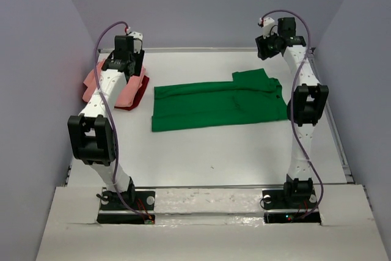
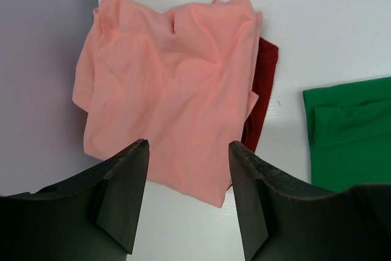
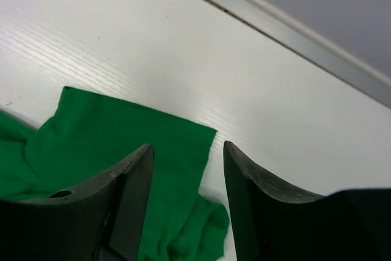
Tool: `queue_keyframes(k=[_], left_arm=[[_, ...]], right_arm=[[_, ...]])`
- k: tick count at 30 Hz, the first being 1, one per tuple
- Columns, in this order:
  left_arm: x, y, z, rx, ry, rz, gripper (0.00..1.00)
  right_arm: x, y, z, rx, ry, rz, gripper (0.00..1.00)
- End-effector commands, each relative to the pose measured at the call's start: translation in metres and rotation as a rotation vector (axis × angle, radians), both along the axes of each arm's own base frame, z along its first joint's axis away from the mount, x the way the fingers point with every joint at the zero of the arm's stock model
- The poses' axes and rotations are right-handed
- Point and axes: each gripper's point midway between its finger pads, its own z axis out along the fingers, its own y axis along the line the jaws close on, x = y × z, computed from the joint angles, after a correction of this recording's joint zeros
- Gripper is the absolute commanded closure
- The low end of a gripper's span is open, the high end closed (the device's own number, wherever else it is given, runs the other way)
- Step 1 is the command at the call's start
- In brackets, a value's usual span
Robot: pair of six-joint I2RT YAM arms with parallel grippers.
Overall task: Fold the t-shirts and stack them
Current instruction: Fold the tshirt
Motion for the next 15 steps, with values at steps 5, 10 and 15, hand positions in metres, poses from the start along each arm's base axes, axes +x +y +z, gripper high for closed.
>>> queue_keyframes(k=[5,10,15], left_arm=[[-0.011,0.011,-0.02,-0.025,0.018,0.052,0.35],[-0.012,0.013,-0.023,-0.014,0.021,0.063,0.34],[-0.013,0.015,-0.03,-0.006,0.036,0.062,0.34]], right_arm=[[0.019,0.026,-0.065,0.068,0.081,0.006,0.47],[0.018,0.039,-0.085,0.07,0.104,0.04,0.47],[0.018,0.045,-0.1,0.057,0.12,0.06,0.46]])
